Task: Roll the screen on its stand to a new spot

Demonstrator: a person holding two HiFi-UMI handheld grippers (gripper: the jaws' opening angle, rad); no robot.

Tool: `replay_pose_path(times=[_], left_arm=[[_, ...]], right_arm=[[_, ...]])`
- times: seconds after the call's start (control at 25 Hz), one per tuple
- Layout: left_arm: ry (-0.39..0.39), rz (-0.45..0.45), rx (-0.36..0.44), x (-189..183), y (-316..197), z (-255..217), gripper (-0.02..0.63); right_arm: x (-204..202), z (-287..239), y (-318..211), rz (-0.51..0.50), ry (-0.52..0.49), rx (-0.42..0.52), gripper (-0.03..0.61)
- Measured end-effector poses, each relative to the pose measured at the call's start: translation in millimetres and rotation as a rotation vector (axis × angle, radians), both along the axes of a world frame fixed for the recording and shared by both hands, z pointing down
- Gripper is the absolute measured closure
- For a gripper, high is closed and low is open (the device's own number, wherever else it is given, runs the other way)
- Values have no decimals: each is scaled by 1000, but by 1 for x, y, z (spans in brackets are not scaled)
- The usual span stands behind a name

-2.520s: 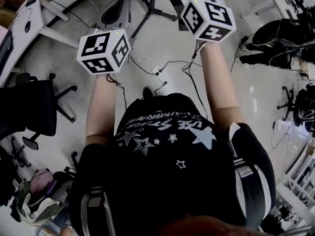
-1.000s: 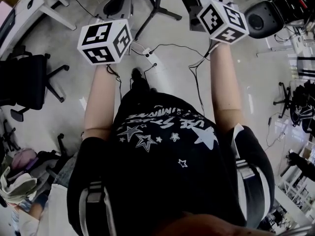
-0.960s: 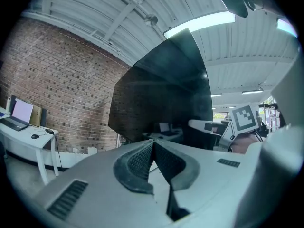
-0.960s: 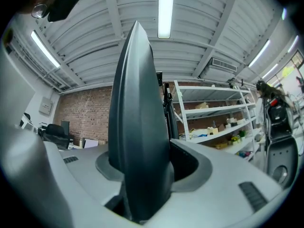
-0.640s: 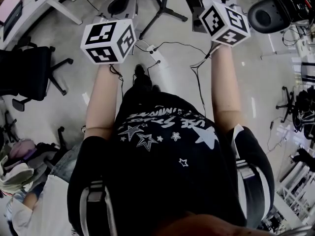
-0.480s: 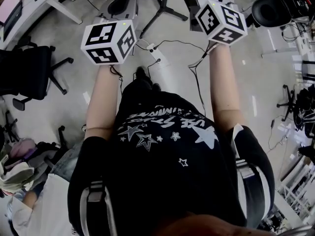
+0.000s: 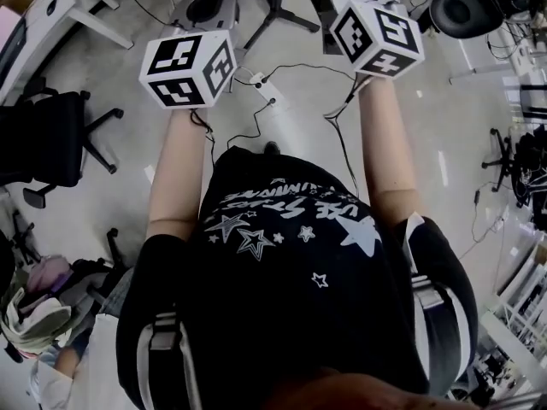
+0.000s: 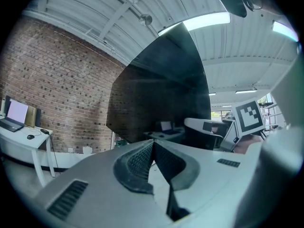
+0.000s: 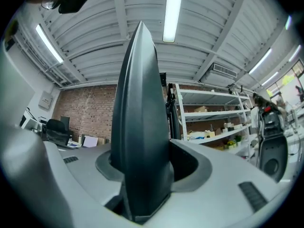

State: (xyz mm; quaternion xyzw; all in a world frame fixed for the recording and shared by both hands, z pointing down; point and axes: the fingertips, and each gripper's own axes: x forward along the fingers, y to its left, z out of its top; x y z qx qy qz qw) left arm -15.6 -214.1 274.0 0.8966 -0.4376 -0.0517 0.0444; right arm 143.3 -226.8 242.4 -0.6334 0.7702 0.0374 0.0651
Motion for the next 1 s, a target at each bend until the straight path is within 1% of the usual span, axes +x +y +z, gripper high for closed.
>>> replay_pose_path(times=[0.12, 0.24, 0.4, 0.56, 0.72, 0.84, 1.0], left_arm=[[-2, 30, -8, 2, 0, 0, 606], [-12, 44, -6, -4, 0, -3, 606], [-15, 41, -11, -20, -2, -6, 606], [-15, 37, -15, -34, 0, -5, 606], [-21, 42, -16, -41, 5, -4, 606], [-22, 43, -12, -45, 9, -6, 606], [-19, 43, -12, -54, 14, -7, 606]], right_arm=[[-4, 2, 3, 16, 16, -7, 359], [4, 1, 3, 33, -28, -6, 359], [13, -6, 6, 46, -74, -6, 359], [6, -2, 6, 36, -75, -1, 359], [0, 3, 8, 36, -84, 10, 359], [3, 2, 8, 36, -109, 15, 359], [8, -5, 11, 38, -119, -5, 359]])
